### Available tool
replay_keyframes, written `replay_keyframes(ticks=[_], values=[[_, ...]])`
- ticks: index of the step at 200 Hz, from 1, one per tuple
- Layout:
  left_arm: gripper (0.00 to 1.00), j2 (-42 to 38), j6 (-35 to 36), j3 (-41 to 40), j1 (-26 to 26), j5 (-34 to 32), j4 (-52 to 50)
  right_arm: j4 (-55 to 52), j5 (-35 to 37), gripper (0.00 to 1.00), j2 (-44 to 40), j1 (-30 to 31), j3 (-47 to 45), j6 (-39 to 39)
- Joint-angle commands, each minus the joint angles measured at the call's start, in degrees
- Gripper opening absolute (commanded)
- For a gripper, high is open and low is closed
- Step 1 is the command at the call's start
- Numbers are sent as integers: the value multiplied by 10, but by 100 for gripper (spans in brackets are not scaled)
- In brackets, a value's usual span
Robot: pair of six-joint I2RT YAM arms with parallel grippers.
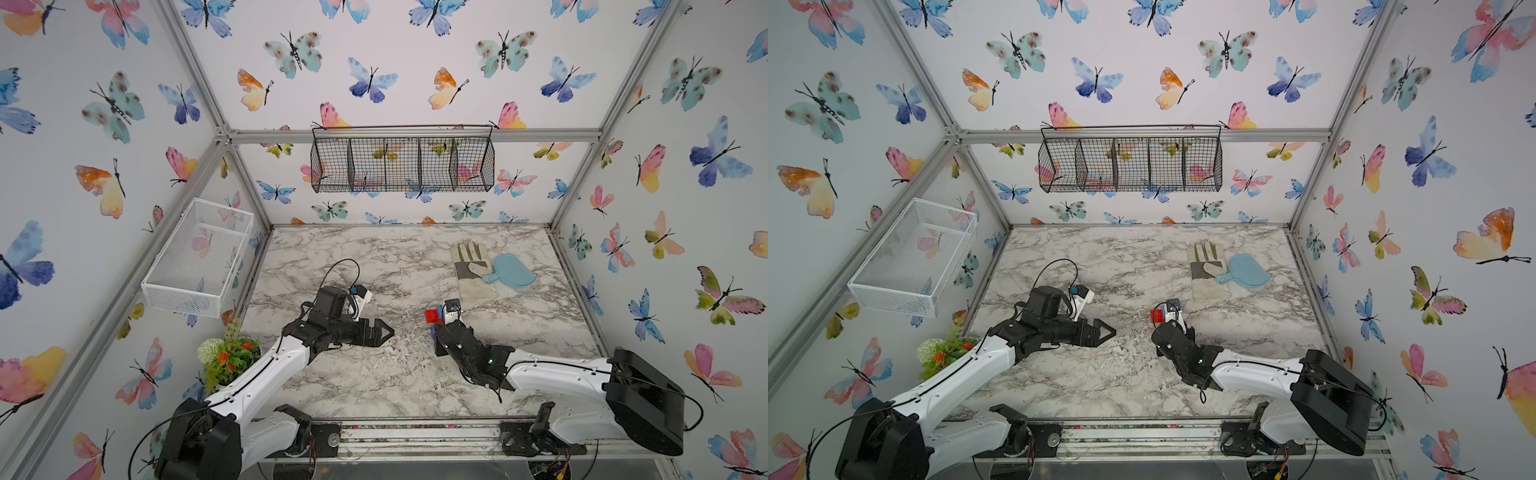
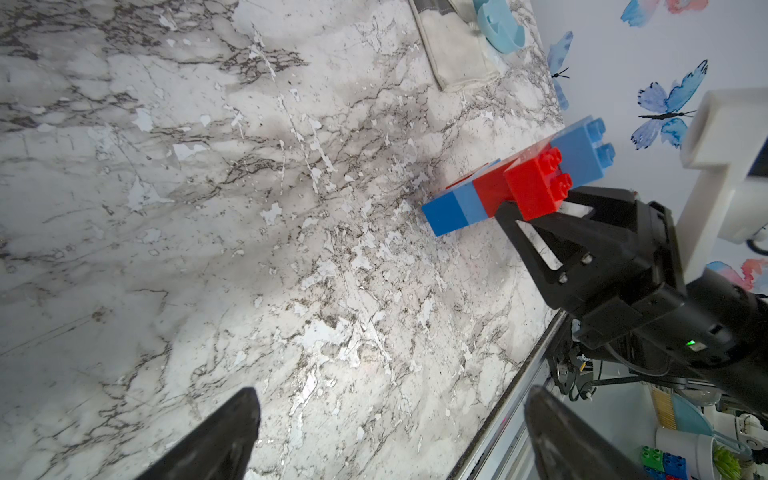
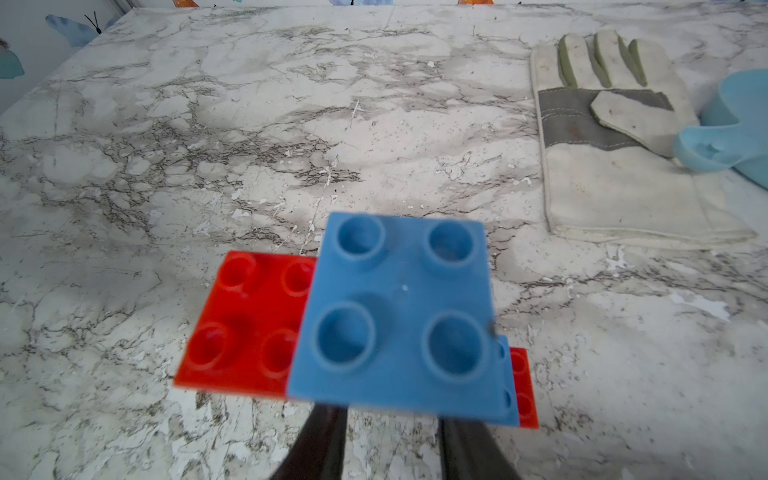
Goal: Assemble a giraffe with lego
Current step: Adjust the lego brick at the center of the board.
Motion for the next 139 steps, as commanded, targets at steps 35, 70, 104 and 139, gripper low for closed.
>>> replay_keyframes(ticks=[35, 70, 104, 139], values=[[98, -9, 1, -2, -3, -7, -3, -164, 3, 34, 1, 1, 99, -9], [98, -8, 1, -2, -2, -6, -3, -266, -13, 32, 12, 1, 174, 8], [98, -9, 0, -2, -3, -6, -4, -407, -24, 32, 56, 0, 284, 37], [98, -12, 1, -1, -4, -8, -5, -510, -58, 32, 104, 0, 384, 52]])
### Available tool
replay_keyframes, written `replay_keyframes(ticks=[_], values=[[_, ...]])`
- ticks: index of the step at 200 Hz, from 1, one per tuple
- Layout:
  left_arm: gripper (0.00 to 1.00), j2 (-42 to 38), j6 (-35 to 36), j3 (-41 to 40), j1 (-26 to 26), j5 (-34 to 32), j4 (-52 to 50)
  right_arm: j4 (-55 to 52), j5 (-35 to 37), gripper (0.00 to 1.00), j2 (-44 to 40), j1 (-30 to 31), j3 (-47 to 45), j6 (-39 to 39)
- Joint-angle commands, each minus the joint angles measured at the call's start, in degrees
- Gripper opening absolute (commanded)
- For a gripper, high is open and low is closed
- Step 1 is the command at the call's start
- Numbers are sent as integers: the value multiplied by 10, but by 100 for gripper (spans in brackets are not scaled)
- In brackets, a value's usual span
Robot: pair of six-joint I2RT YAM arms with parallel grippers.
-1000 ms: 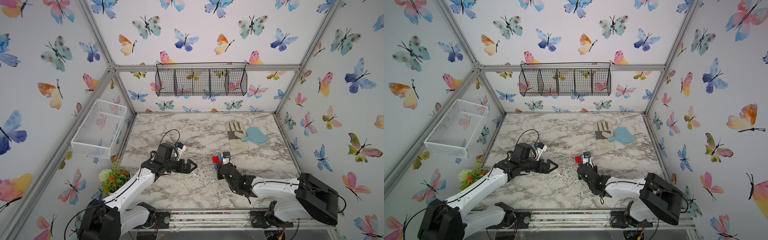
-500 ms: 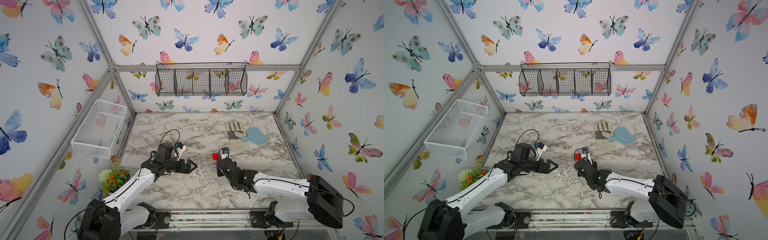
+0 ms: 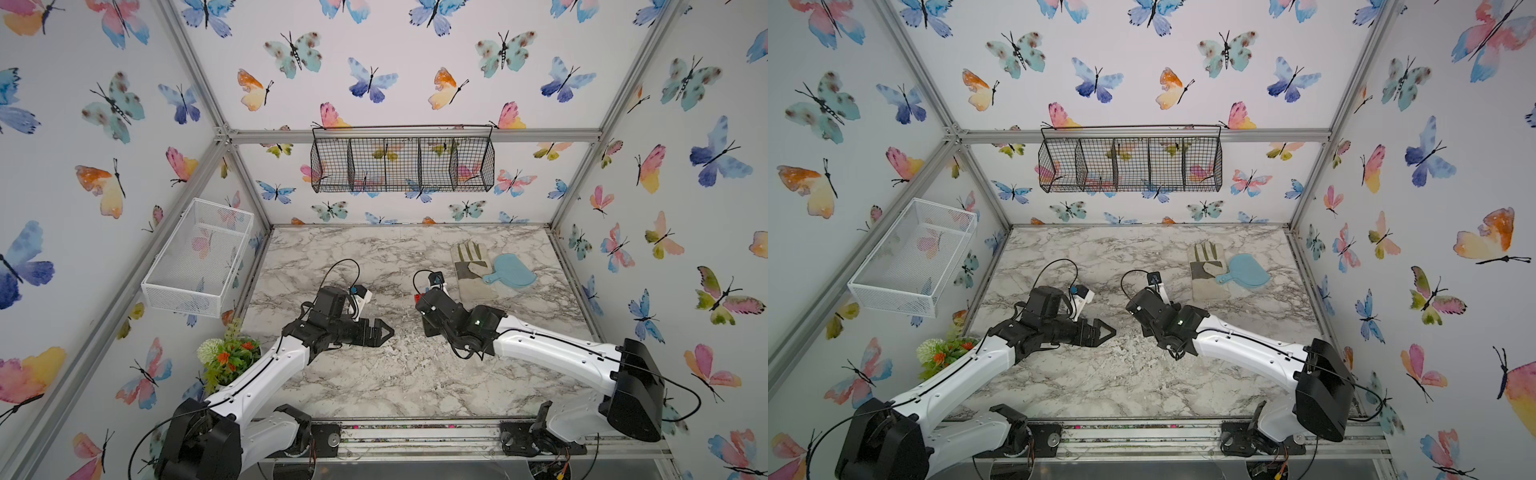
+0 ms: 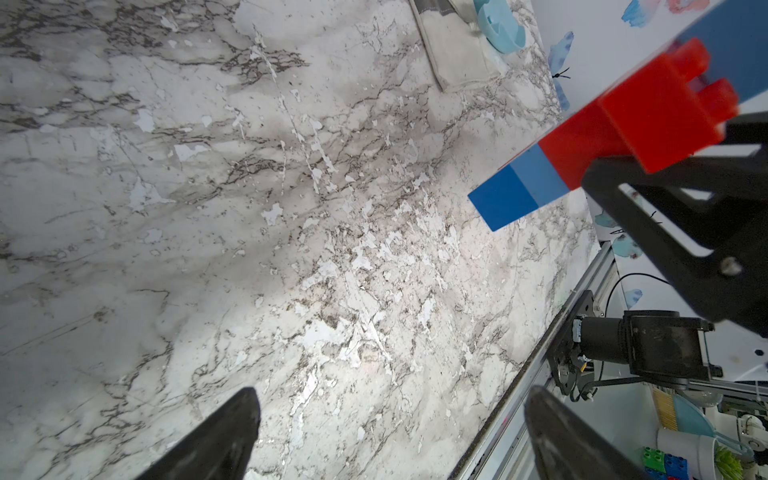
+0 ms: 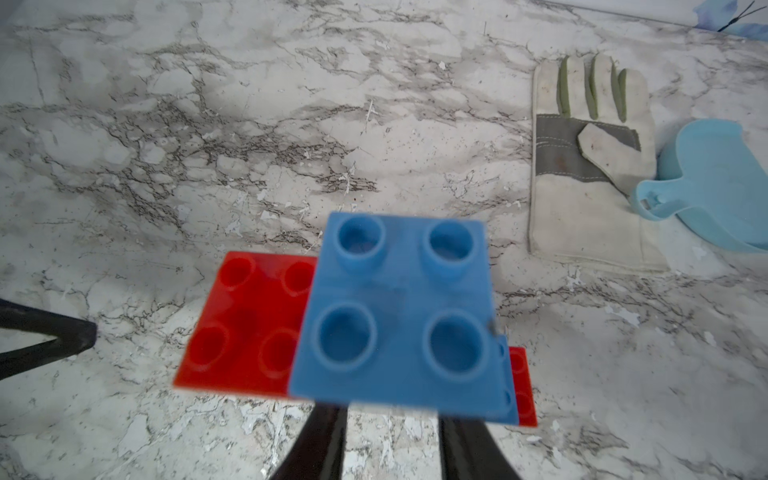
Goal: Assemble a giraffe with lego
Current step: Adjust the lego brick at the center of the board.
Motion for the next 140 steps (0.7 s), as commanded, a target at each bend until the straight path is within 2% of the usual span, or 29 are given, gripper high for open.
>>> replay_keyframes(ticks=[1, 41, 90, 140], values=[[98, -11, 1, -1, -4, -6, -5, -117, -24, 32, 26, -1, 61, 22], [98, -18, 1, -1, -4, -4, -6, -215, -75, 32, 86, -24, 169, 16], [98, -28, 1, -2, -4, -8, -8, -277, -149, 31, 139, -76, 251, -17], [98, -41, 2, -1, -4, -15, -10, -337, -192, 31, 199, -114, 328, -55]])
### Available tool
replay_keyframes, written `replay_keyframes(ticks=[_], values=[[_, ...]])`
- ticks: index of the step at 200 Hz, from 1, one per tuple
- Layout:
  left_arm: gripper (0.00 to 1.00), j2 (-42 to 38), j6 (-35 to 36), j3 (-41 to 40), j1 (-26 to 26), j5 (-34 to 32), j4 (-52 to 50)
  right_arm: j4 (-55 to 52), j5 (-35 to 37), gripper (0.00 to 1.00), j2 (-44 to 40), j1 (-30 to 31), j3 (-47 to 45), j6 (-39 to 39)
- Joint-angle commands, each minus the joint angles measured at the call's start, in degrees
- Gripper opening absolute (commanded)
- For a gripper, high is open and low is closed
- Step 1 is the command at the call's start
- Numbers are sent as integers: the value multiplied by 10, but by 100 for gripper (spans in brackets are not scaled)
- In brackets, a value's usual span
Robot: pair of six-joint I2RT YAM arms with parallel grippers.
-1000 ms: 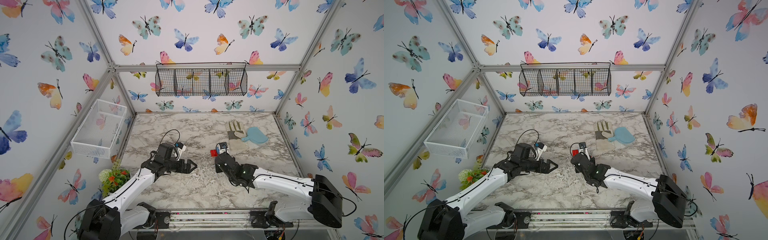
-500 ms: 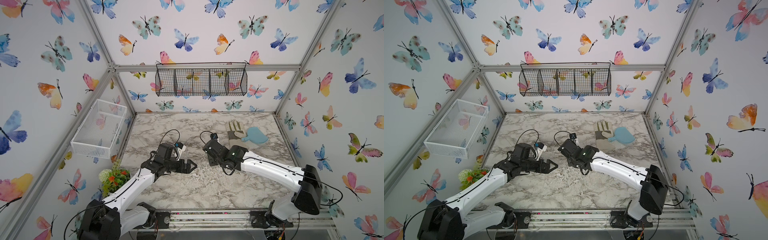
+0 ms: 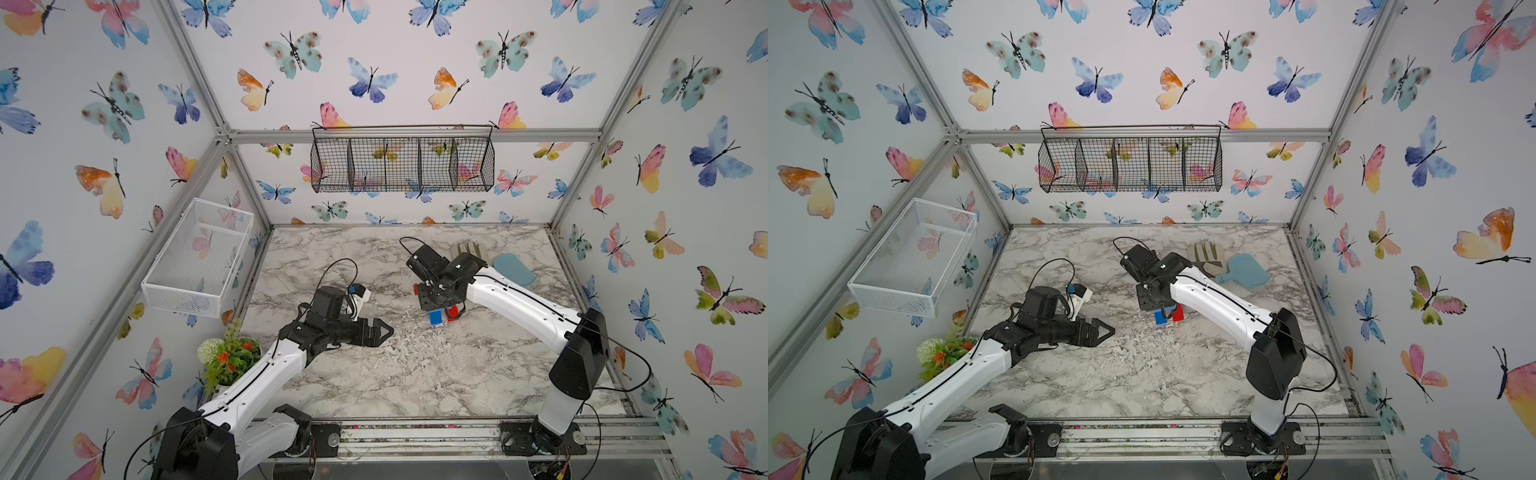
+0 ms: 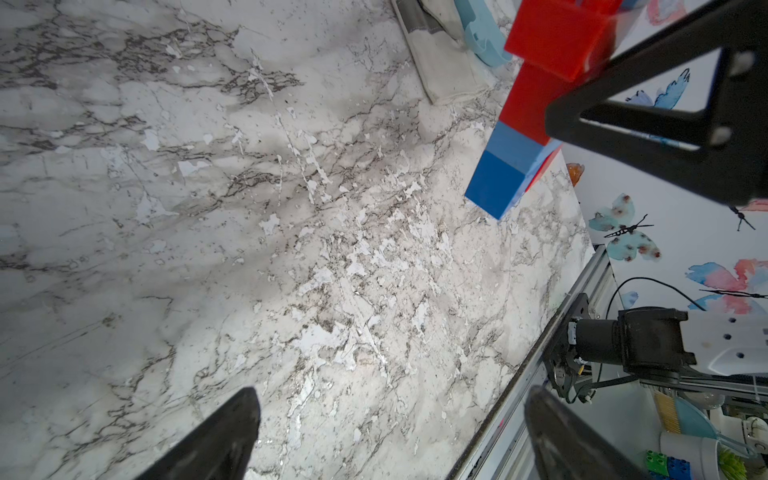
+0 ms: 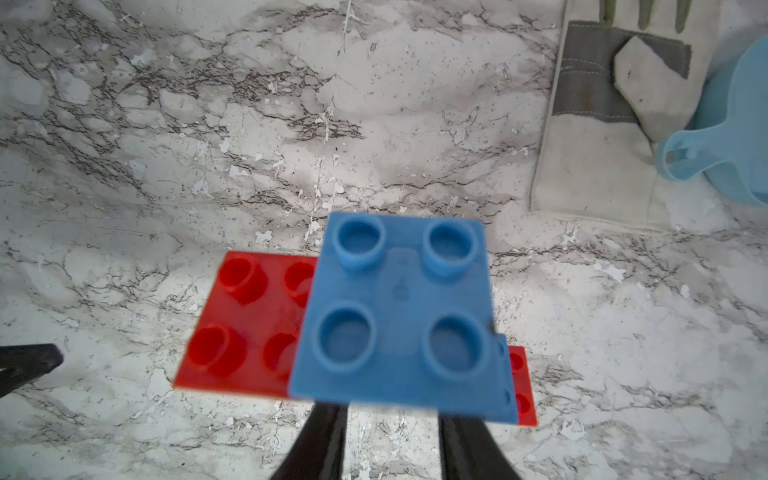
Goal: Assemble a giraffe with lego
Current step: Adjust the lego brick at the center of the board.
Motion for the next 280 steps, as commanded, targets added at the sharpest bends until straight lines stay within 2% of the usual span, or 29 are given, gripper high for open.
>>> replay_keyframes(ticks=[1, 40, 111, 280], values=[[98, -16, 2, -2, -4, -12, -7, -54, -43, 31, 18, -15, 26, -26], [98, -16, 2, -2, -4, -3, -5, -77, -97, 31, 46, -42, 51, -41], [98, -15, 1, -3, -5, 10, -4, -181, -173, 30, 120, -81, 129, -74], [98, -22, -1, -6, -5, 19, -1, -183, -305, 29, 130, -102, -6, -56]])
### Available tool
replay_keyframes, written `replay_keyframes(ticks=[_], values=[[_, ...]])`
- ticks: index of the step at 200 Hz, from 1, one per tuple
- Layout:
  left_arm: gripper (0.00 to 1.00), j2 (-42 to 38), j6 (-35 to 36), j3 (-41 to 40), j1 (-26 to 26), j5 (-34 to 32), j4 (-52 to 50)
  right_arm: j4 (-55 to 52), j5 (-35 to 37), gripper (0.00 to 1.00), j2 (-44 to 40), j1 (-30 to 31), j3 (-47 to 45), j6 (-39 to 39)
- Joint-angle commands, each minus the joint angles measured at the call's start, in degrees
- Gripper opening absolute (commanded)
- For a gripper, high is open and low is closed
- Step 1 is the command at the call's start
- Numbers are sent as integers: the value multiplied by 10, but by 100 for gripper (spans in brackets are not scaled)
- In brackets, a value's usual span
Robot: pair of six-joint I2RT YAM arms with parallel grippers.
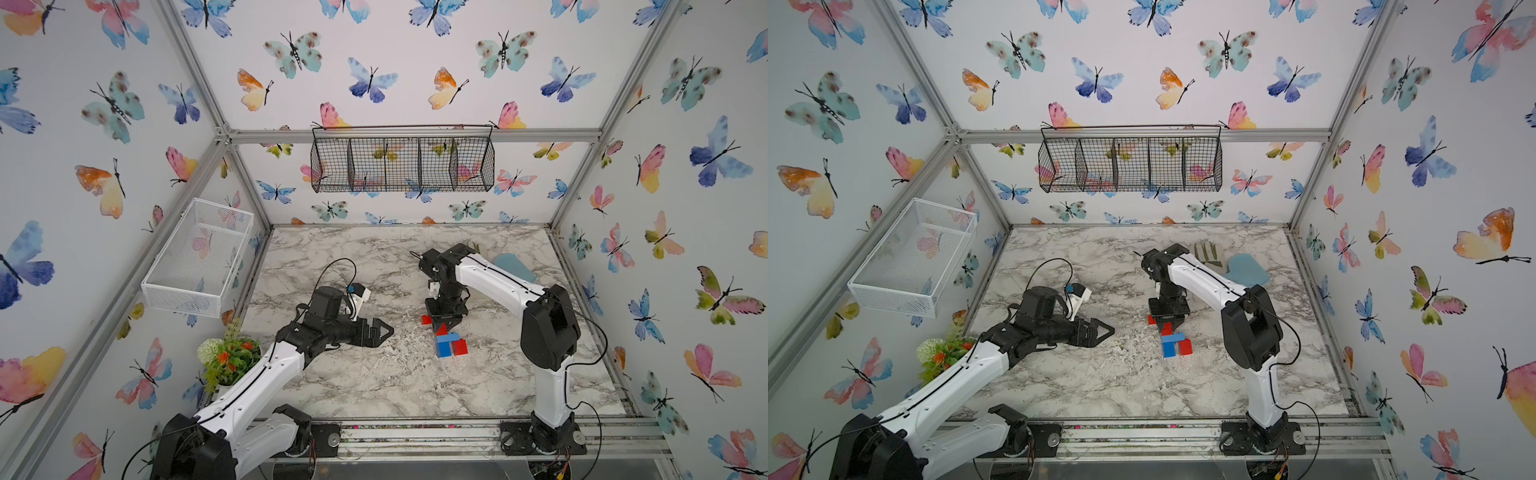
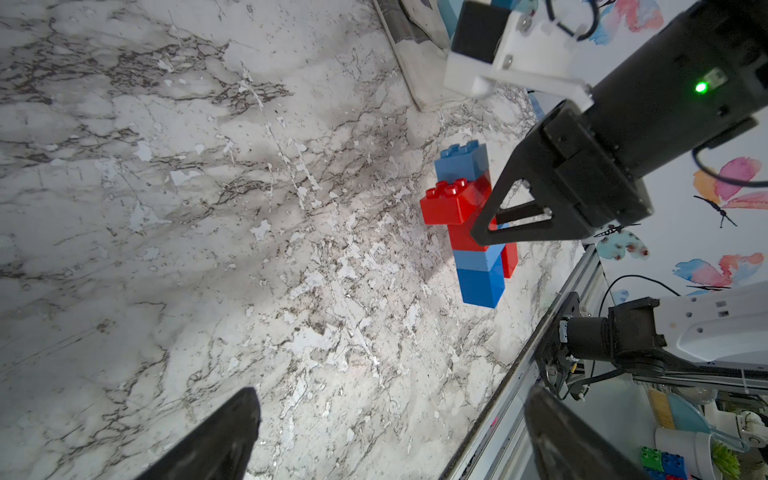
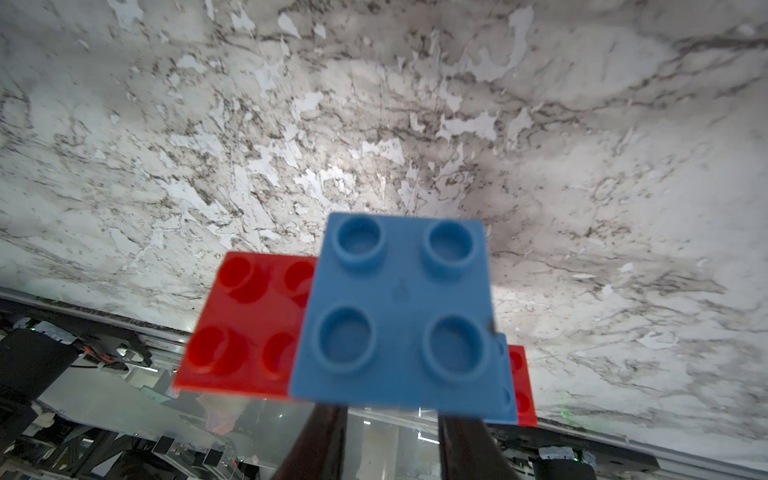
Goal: Assemble a giraffe with lego
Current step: Adjust the lego brick at the center of the board.
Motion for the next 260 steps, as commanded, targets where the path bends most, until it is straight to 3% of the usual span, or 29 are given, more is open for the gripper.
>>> replay_keyframes(ticks=[1, 74, 193, 260], values=[[98, -6, -1, -6, -5, 11, -1, -21, -30, 29, 9, -4, -16, 9], [98, -10, -1, -6, -4, 10, 0, -21, -49, 29, 16, -5, -74, -1], [98, -10, -1, -6, -5, 12, 0, -20, -56, 29, 78, -5, -64, -17], [98, -11, 0, -6, -5, 12, 1, -20, -58, 35, 95, -5, -57, -18]])
